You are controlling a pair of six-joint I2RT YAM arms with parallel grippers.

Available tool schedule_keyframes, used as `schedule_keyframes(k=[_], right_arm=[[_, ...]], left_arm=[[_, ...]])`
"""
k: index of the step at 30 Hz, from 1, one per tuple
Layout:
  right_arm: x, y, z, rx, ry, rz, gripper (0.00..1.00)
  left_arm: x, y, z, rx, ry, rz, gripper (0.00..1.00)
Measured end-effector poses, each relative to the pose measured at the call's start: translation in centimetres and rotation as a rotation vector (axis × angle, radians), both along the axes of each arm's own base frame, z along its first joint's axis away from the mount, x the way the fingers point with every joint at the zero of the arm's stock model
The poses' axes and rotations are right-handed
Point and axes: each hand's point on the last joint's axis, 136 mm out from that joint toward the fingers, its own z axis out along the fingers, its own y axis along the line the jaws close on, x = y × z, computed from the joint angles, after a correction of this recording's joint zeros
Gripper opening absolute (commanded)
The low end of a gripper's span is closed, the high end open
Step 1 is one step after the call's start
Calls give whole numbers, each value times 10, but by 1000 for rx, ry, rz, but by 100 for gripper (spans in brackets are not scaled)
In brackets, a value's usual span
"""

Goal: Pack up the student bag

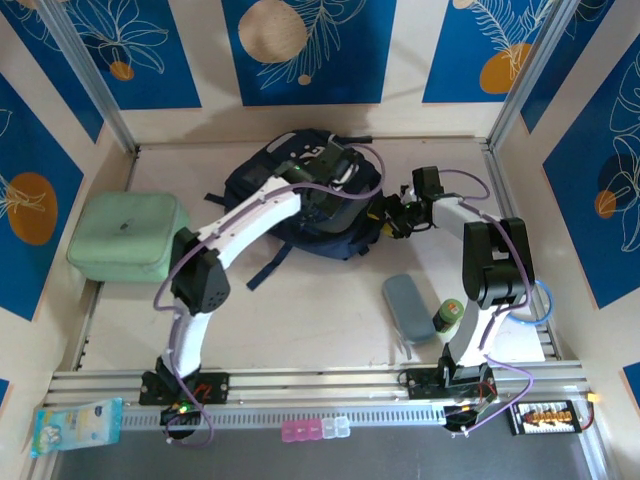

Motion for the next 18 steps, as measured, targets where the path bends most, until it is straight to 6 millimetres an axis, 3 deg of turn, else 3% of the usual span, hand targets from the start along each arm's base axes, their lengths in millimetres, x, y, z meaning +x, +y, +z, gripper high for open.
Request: schedule_keyframes(k=[3,5,13,16,18], right_arm=[[8,2,4,-6,-30,23,57],[14,3,7,-12,-56,42,56],[33,8,16,-55,-172,123,55],[33,-4,15,-116,-195,102,56],[23,-14,22,-174,-216,79,56]], left_arm=[[0,8,24,-53,-26,32,0],[-2,9,28,-76,-20,43,0],[-9,5,23,-139,50,96,0],[-4,-3,16,-185,89,122,0],[3,-8,8,-217,122,143,0]])
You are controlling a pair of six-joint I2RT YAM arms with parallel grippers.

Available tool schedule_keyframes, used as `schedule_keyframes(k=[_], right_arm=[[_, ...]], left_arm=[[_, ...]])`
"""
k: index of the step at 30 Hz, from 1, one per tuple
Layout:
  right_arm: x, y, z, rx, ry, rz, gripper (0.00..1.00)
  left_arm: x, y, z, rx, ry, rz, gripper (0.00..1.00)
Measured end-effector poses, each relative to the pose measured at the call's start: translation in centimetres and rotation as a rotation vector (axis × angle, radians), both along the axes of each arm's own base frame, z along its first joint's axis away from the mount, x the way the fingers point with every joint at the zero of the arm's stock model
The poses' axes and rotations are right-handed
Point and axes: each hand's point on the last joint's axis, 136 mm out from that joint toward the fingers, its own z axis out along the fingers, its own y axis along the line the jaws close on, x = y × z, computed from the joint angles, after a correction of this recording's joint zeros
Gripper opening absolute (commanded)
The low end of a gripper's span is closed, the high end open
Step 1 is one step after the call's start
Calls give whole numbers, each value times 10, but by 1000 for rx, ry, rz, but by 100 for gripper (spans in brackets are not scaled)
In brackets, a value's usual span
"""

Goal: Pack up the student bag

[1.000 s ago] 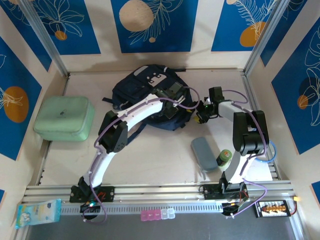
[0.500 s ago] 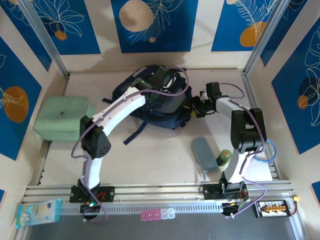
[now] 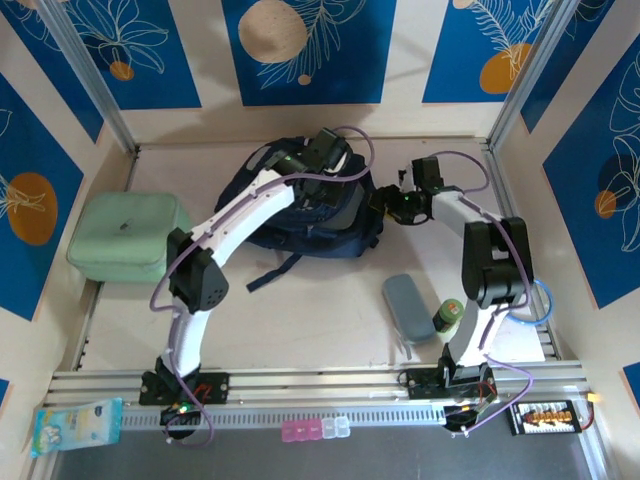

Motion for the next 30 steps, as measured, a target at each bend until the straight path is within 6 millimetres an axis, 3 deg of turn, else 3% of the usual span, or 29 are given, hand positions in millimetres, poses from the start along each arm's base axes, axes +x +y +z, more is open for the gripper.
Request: schedule_keyframes(k=[4,8,12,15,23,30], right_arm=[[-24,-7,35,-102,-107,-22,55],[-57,30,64,-188,-246,73,46],[-91,80,53,-230,-308,223,40],[-110,100,36,-230,-322,291,39],[-101,137,19,-239,-432,365,37],[-83,145,1,-298,-487,349,38]], left_arm=[[6,-11,-18,-42,59,17,0],[9,-18,-23,-86,90,35,0],[14,-20,-21,-150,120,50,0],[19,-21,-21,-219,164,56,0],[28,-30,-31,-409,318,80,0],[35,-37,-28,-519,379,112,0]])
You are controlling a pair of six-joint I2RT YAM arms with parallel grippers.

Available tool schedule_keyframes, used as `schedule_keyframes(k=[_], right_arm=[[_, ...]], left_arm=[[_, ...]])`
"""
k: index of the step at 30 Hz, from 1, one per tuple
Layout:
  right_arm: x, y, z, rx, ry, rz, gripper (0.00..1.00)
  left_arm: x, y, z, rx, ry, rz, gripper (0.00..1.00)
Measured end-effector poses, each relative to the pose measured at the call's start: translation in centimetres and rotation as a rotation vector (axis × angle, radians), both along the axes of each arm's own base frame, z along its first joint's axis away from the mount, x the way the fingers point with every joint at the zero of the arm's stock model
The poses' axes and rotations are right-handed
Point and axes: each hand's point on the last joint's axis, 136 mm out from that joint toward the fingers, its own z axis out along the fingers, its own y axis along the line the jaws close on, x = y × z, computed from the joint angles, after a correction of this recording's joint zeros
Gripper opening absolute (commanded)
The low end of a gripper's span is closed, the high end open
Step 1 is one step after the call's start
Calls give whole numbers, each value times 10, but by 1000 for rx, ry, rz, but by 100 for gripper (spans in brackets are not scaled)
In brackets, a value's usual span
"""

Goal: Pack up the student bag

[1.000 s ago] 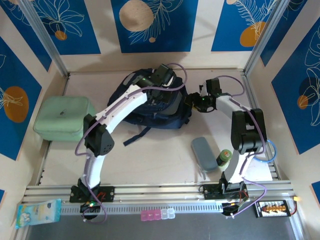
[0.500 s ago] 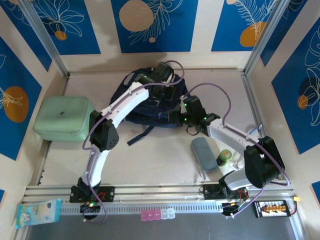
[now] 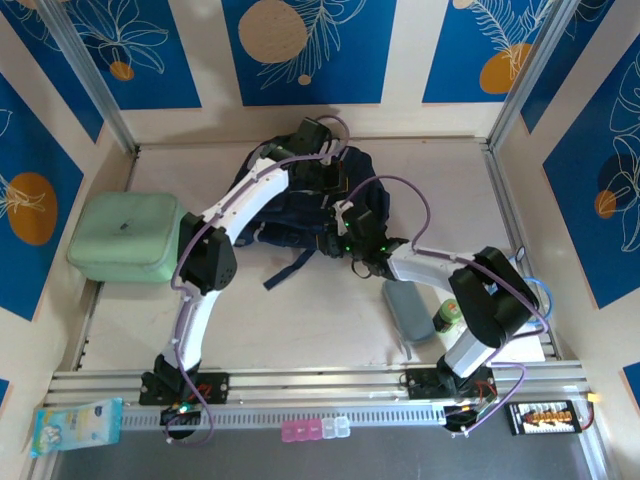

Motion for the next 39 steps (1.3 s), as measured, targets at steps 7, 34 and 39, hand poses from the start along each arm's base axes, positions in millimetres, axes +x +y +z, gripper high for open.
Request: schedule_keyframes(k=[7,34,39], right_arm=[[24,-3,-1,-69,-100,-83,37],[25,-40,7,12,-9,-5,0],[14,-37,2,61,74,63,0]], left_arm=[[3,-3,4,-30,4,17,0],[10,-9,14,-75,-32,6,42],[12,21,12,-56,-34,59,64]])
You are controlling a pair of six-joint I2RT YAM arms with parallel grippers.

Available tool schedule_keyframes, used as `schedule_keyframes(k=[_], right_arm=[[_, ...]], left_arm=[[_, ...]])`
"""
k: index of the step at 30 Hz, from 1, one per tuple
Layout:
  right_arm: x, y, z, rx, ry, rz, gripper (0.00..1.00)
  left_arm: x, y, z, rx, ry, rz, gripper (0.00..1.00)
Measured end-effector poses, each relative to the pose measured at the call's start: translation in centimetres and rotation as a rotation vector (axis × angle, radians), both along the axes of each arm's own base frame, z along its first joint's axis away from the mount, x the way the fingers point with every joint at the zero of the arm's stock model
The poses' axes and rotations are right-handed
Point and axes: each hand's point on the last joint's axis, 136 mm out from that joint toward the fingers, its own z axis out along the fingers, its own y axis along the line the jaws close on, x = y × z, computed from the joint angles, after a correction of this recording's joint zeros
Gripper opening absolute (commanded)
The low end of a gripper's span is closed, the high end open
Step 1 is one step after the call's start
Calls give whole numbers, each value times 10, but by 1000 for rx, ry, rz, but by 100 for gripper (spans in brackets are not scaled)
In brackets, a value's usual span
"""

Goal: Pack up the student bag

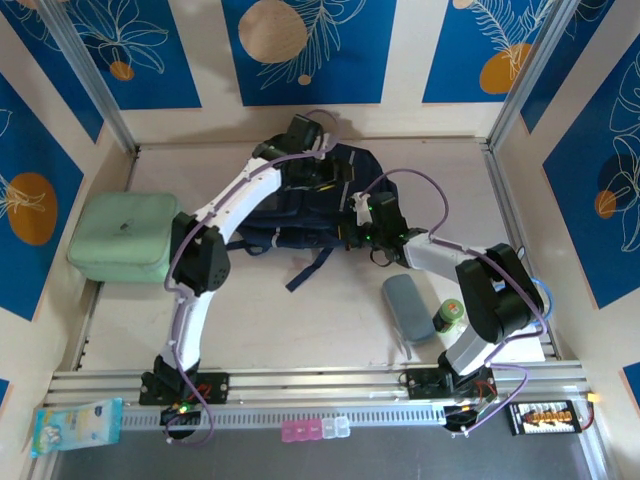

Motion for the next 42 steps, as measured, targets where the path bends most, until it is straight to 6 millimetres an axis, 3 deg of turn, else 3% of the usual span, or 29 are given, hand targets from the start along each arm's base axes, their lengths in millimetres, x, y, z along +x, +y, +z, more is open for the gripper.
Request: schedule_keyframes(k=[6,9,13,18,24,27,33,38,42], right_arm=[[-3,4,6,27,37,31,0],[-4,5,9,28,60,40,0],[-5,7,17,31,90,55,0],[-7,12,28,45,119,80,0],[-12,14,30,52,148,97,0],[-13,15,32,58,157,104,0],[-11,11,33,29,161,89,0],[-3,-6,30,-79,141,29,2],[-1,-23,26,-167,129,-26,3]], left_arm=[[-19,76,-3,87,-97,49,67],[-42,92,-6,175,-222,-60,67],[-67,83,-18,276,-378,-291,63],[-87,77,-54,379,-500,-544,63],[-79,71,-71,466,-646,-703,57],[-71,73,-78,533,-716,-732,44],[-56,78,-84,641,-830,-729,8],[-54,72,-83,645,-881,-737,0],[-55,70,-83,632,-895,-736,0]])
